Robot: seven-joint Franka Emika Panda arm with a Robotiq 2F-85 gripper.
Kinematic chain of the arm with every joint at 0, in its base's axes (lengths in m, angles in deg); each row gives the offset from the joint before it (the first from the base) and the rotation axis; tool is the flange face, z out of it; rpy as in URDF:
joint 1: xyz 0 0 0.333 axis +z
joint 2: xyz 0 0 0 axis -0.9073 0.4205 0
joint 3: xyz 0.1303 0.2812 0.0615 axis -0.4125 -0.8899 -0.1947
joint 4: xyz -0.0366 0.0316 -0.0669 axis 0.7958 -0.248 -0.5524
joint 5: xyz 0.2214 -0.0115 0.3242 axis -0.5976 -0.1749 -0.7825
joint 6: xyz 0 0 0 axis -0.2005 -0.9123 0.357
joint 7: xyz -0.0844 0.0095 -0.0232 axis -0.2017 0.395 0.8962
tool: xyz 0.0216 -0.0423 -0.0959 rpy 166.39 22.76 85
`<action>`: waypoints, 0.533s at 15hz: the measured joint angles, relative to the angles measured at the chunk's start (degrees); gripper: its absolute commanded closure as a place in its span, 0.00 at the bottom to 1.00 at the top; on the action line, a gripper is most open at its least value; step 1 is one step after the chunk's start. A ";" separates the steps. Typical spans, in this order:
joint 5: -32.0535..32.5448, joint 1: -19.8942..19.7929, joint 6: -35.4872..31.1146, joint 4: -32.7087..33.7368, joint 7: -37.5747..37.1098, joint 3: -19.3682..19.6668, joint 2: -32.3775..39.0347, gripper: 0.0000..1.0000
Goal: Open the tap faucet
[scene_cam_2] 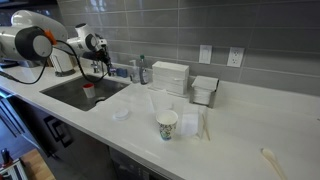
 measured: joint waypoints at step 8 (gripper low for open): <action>0.50 0.08 -1.18 2.79 0.00 1.05 2.61 0.92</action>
